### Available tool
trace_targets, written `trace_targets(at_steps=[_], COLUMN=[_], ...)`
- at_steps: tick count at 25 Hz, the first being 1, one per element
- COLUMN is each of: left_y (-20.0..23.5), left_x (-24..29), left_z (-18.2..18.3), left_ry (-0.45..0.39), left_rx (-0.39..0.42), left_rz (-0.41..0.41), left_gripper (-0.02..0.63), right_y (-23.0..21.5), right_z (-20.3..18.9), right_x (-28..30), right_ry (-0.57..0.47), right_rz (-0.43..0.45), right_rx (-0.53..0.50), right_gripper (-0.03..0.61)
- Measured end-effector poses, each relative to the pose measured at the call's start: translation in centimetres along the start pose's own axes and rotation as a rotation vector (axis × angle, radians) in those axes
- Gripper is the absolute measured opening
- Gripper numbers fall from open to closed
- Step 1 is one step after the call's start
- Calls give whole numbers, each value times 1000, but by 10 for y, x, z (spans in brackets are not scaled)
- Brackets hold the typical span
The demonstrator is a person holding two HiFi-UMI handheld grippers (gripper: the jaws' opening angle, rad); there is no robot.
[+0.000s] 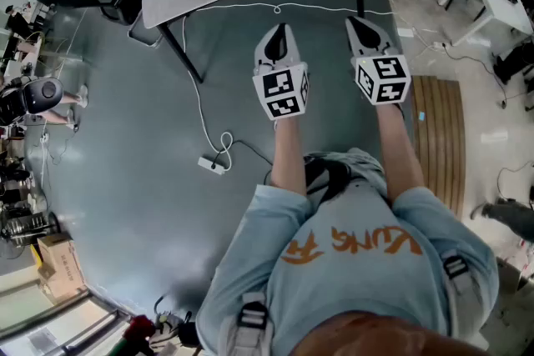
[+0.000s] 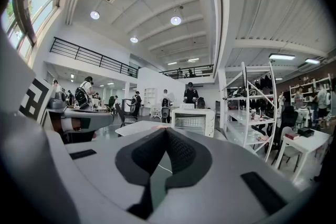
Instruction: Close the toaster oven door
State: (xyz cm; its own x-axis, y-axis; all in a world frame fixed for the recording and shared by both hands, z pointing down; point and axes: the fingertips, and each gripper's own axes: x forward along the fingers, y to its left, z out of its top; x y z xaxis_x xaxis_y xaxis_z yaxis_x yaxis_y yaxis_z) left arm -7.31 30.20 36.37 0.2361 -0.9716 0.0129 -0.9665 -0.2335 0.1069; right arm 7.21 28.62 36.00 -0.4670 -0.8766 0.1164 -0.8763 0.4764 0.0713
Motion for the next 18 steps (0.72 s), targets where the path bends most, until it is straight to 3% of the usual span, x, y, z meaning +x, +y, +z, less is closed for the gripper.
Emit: trace_targets(at_steps=[5,11,18], left_y=[-14,7,19], left_x=[-2,-2,-3], left_z=[13,-7,-6], left_ry=[5,84,89], left_rx=[50,27,1], left_rz=[-40,-7,-3], left_gripper=[2,2,2], right_y=[5,2,-3], right_z=[8,15,15], right_x=[-2,-1,7], right_ry=[-15,-67,-43], right_rz=[16,-33,-48], right_rx=[24,71,53], right_gripper=[-3,-3,-3])
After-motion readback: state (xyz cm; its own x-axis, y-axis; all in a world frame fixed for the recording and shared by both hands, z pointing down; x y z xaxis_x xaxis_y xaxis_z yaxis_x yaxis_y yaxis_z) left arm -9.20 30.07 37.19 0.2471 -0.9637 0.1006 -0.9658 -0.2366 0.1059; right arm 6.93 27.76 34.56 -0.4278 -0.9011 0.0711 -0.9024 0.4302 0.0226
